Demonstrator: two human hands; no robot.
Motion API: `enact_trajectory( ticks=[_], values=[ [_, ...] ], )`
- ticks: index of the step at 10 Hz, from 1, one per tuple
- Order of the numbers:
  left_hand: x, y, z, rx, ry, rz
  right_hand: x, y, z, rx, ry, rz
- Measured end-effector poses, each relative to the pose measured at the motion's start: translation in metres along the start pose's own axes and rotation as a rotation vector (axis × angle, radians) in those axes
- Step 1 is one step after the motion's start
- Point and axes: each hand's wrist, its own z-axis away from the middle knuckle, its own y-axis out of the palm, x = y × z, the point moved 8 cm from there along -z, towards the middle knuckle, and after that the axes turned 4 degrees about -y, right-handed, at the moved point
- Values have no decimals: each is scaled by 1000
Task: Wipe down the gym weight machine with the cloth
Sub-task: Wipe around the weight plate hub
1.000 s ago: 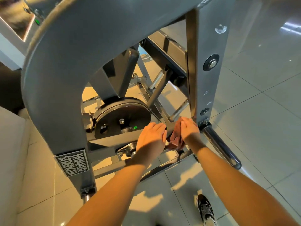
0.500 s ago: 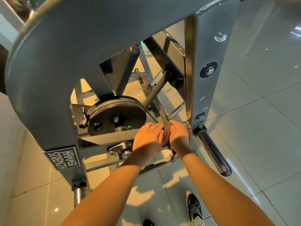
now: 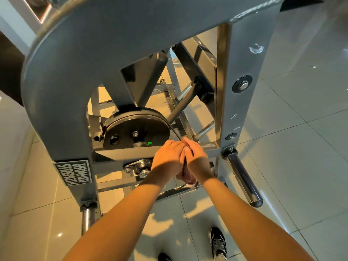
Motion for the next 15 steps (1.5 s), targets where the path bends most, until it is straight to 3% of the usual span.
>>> enact_trajectory(
  ticks=[1, 2, 3, 5, 6, 7, 8, 10, 11, 12, 13, 14, 15],
  values=[
    [-7, 1, -1, 66, 31, -75, -7, 3, 1, 92, -33, 122],
    [11, 12, -2, 71, -89, -43, -32, -16, -8, 73, 19, 167],
    [13, 16, 0, 66, -117, -15, -61, -44, -10, -125, 61, 338],
    [15, 20, 1, 34, -110, 4, -22, 17, 0, 172, -68, 202],
    [12, 19, 4, -33, -19, -43, -33, -4, -11, 208, -70, 406],
    [8, 22, 7, -70, 26, -71, -42, -44, -13, 115, 110, 215],
    [0, 25, 10, -133, 68, -20, -45, -48, -14, -15, 207, 332],
    [-20, 25, 8, -144, 73, 146, -31, -30, 6, -18, -52, 345],
    [-23, 39, 11, -29, -11, 381, -32, -60, 7, -219, 63, 192],
    [-36, 57, 16, 155, -158, 809, -32, -59, 18, -297, 272, -300],
    [-22, 54, 19, 67, -323, 804, -27, -59, 30, -339, 284, -305],
    [-3, 46, 24, -79, -388, 670, -17, -70, 34, -296, 189, -3],
    [-4, 42, 24, -32, -520, 677, -13, -52, 43, -37, 121, 130]
  ],
)
